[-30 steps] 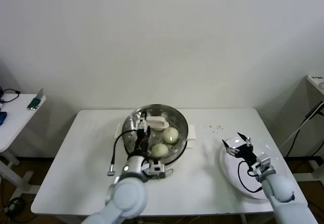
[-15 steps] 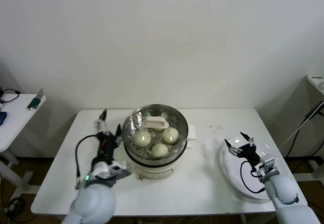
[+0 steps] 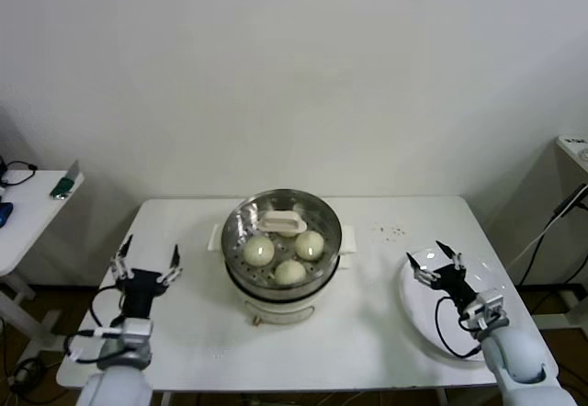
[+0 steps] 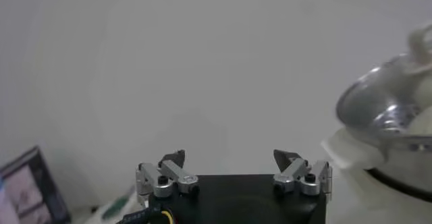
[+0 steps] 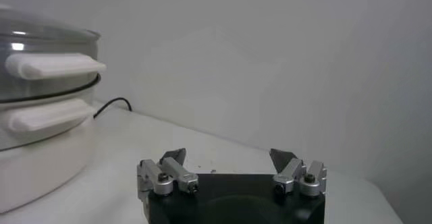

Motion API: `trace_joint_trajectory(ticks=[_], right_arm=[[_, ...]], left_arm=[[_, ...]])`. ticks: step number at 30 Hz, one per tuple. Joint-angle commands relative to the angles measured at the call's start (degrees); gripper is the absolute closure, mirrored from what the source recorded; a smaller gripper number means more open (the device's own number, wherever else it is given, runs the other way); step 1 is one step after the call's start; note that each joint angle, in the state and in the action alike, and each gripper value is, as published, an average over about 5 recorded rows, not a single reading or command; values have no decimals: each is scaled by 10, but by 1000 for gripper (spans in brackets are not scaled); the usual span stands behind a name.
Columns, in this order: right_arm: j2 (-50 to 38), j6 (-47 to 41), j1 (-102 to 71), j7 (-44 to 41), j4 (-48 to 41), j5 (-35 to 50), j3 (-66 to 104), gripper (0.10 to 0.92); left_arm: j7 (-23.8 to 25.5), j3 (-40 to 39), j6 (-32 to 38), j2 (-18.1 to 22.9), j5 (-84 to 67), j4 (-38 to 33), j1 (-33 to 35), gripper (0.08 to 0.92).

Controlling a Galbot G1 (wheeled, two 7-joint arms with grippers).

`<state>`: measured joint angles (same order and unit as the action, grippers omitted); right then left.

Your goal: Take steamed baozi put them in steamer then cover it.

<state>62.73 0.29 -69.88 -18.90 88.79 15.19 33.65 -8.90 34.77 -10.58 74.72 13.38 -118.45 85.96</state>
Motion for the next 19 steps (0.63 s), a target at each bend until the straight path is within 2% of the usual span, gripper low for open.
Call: trace_joint_trajectory(ticks=[1, 19], right_arm=[[15, 14, -28, 8, 39, 32, 10, 203], [24, 21, -65, 15, 78, 34, 32, 203]], left_arm=[[-6, 99, 212, 77, -153, 104, 56, 177], [22, 110, 234, 71, -154, 91, 76, 177]])
